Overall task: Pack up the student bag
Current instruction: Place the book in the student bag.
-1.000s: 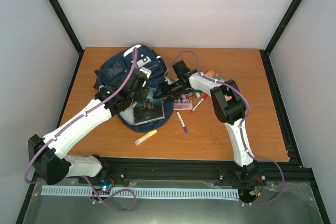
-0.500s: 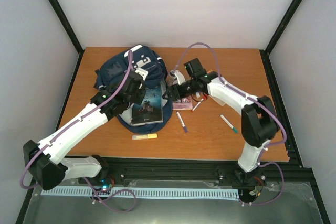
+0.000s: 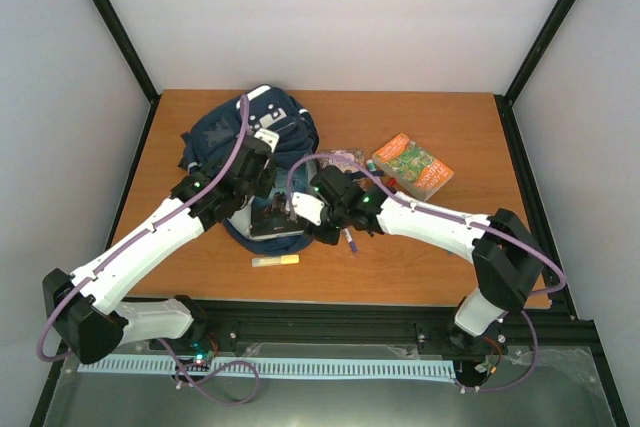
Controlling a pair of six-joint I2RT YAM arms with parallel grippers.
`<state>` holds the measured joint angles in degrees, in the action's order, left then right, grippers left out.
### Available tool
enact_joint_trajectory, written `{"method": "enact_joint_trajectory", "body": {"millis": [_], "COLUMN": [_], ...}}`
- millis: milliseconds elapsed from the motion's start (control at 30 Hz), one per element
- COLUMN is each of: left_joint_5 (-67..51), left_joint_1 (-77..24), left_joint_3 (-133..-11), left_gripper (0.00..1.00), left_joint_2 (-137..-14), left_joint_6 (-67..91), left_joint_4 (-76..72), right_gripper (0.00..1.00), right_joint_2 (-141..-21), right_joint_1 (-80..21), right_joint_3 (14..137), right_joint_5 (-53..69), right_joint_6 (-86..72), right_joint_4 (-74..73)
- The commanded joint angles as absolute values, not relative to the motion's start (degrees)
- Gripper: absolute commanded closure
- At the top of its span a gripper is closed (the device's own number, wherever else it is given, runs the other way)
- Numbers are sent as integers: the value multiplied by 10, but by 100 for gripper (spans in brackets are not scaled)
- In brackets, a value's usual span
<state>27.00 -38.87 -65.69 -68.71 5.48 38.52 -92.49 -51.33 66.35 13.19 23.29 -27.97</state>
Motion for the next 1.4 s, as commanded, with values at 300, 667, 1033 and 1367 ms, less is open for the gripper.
{"method": "enact_joint_trajectory", "body": {"millis": [300,667,1033,1367], "left_joint_5": [284,294,289,289], "left_joint_1": [-383,-383,-383,-383], "left_joint_3": [-675,-676,-675,-676], "left_gripper": [99,99,99,99], "left_joint_2": [-664,-661,-659,-658], "left_joint_6": [76,75,73,74], "left_joint_4": [327,330,332,332], "right_gripper": [47,45,54,58], "right_joint_2": [-969,-1035,-1102,-1078], "right_joint_1": [-566,-589,-591,-610], "right_joint_3": [655,694,725,695], "right_joint_5": [-29,-116,-234,-231], "right_joint_6": [420,437,491,518], "right_joint_4": [-211,-165,-41,-60]}}
